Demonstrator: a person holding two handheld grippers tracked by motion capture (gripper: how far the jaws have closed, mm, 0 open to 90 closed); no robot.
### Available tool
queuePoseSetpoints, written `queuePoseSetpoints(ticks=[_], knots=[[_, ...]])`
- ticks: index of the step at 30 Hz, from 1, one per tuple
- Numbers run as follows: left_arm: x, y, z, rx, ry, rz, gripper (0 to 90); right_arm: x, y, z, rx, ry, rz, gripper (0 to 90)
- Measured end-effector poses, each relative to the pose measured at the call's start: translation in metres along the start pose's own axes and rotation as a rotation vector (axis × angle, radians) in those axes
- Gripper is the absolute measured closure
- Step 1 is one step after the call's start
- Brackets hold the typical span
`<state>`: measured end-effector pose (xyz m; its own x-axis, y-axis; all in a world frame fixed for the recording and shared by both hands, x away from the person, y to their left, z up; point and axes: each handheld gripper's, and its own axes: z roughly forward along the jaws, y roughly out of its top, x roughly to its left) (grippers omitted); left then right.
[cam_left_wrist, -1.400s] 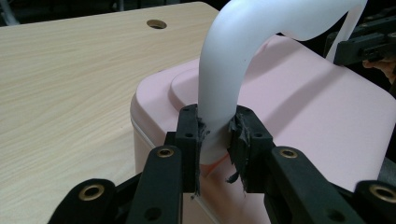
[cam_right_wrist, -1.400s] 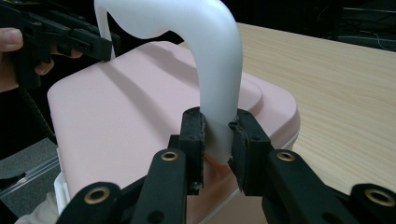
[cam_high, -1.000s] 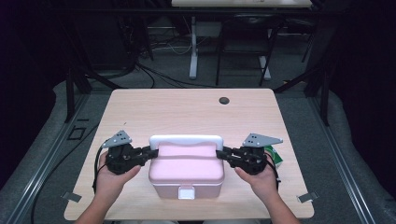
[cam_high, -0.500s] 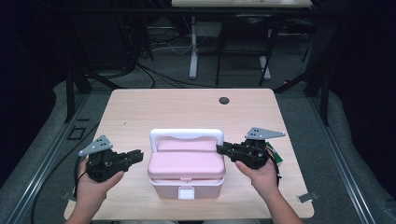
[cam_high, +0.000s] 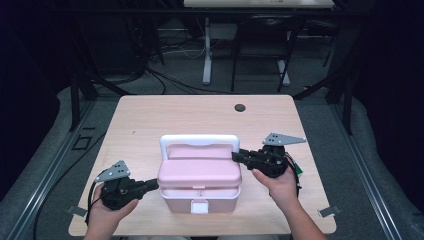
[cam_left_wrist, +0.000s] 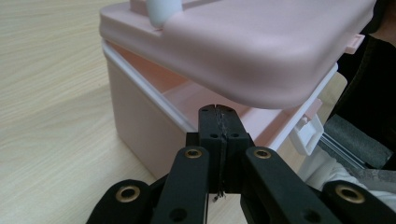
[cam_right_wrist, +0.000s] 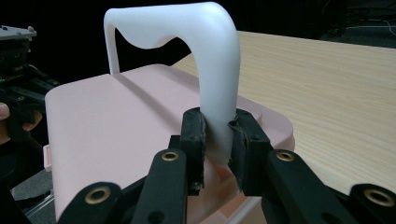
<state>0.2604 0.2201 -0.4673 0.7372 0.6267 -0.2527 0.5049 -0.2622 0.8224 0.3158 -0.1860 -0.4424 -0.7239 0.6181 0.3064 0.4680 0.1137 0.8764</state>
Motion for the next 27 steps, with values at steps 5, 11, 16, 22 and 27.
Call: queuePoseSetpoints(ticks=[5,11,16,22,27], knots=[[-0.005,0.001,0.009,0.018,-0.014,0.015,89.9,-0.001,0.001,0.000,0.006,-0.005,0.001,75.5],[-0.013,0.007,0.019,0.032,-0.033,0.032,90.0,0.000,0.002,0.000,-0.002,-0.011,0.001,75.5],[-0.017,0.013,0.022,0.020,-0.030,0.032,90.0,-0.001,0.002,0.000,0.000,-0.005,0.000,75.5],[-0.019,0.016,0.018,0.008,-0.022,0.031,90.0,-0.002,0.002,0.001,-0.019,-0.002,0.010,75.1],[-0.019,0.020,0.014,0.001,-0.015,0.035,90.0,-0.002,0.002,0.000,-0.016,-0.004,0.019,74.0]])
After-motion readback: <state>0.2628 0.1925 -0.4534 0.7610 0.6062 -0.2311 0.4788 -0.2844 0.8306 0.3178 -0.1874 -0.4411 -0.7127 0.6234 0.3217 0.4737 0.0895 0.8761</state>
